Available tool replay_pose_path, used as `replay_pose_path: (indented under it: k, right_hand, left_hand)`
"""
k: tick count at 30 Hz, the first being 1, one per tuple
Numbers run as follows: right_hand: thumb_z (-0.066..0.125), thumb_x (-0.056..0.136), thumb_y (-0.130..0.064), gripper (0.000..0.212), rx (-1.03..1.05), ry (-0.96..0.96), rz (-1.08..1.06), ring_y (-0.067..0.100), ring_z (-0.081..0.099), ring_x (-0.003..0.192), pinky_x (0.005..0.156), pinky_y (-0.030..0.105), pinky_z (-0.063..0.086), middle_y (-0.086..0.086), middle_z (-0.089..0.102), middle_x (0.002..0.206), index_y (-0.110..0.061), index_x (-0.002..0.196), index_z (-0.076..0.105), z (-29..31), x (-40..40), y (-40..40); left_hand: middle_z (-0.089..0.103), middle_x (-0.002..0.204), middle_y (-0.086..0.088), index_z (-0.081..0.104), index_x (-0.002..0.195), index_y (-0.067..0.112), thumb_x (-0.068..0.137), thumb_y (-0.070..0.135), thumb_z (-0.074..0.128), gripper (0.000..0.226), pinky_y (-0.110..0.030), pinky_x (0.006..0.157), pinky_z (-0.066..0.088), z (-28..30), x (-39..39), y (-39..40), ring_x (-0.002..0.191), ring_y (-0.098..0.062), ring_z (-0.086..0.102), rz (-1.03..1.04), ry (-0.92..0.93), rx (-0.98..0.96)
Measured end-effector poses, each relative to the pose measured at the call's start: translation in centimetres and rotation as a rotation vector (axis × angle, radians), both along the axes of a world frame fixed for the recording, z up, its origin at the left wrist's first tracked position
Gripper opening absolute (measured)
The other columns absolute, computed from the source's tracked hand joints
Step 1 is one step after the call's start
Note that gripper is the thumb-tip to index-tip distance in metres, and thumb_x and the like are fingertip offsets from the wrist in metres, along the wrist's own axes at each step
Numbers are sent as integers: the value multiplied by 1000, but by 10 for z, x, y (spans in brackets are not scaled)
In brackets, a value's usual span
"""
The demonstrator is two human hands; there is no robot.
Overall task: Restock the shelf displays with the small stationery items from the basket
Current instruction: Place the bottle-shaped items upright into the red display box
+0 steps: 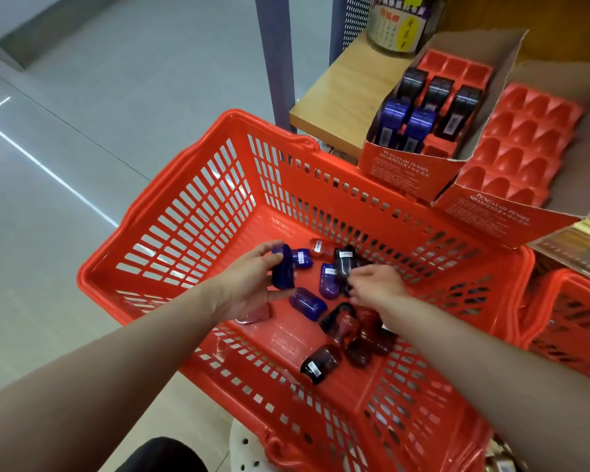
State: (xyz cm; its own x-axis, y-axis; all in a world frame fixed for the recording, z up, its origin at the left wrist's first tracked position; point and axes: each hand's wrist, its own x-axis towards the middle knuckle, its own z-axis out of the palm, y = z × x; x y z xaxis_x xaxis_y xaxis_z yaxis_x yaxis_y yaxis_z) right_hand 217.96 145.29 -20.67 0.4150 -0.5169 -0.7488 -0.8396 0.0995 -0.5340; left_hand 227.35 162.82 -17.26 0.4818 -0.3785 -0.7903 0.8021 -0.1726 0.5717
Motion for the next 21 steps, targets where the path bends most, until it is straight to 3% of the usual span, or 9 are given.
replay_pose_path:
  k: [2,6,9,11,13,17,21]
  right_hand:
    - [65,88,-15,24,-257,40,127,25,65,103,95,32,51,9,71,109,-14,112,68,-9,2,-13]
    - [74,84,-22,30,-448,-57,329,21,63,104,91,34,52,5,65,114,-17,113,64,-22,4,-11]
    - [72,85,-27,34,-548,-176,715,21,57,109,91,33,49,2,55,122,-21,117,62,-26,5,2]
    - [69,87,-35,50,-603,-127,1036,22,45,122,99,36,43,1,45,131,-24,133,53,-33,3,14]
    - [63,90,-36,50,-719,-62,1200,23,35,128,104,41,37,1,38,137,-24,136,51,-37,1,20]
    - [57,91,-27,51,-739,39,1218,26,36,129,104,43,35,1,36,140,-29,141,47,-32,-6,9]
    - [60,91,-34,54,-637,37,1190,27,41,129,106,44,37,4,38,138,-30,142,43,-18,-16,-4]
  left_hand:
    - [60,112,-14,54,129,21,104,12,37,31,-41,83,55,-4,3,0,101,-26,58,47,-13,33]
    - [61,103,-14,58,124,18,102,18,41,28,-34,75,52,-16,5,-1,92,-23,58,136,-16,99]
    - [61,98,-11,56,119,18,101,25,51,20,-32,73,51,-21,9,-2,85,-20,58,154,-47,155]
    - [60,96,-9,53,122,21,102,19,51,20,-31,72,52,-25,11,-1,82,-18,57,173,-95,190]
    - [60,94,-9,51,124,21,102,16,50,23,-32,72,52,-28,11,2,82,-18,58,197,-112,217]
    - [62,100,-9,51,128,21,102,17,52,27,-32,70,53,-28,9,5,87,-19,60,138,-128,256]
    - [60,110,-14,52,125,21,102,16,52,24,-34,72,52,-24,0,-2,94,-24,59,65,-96,257]
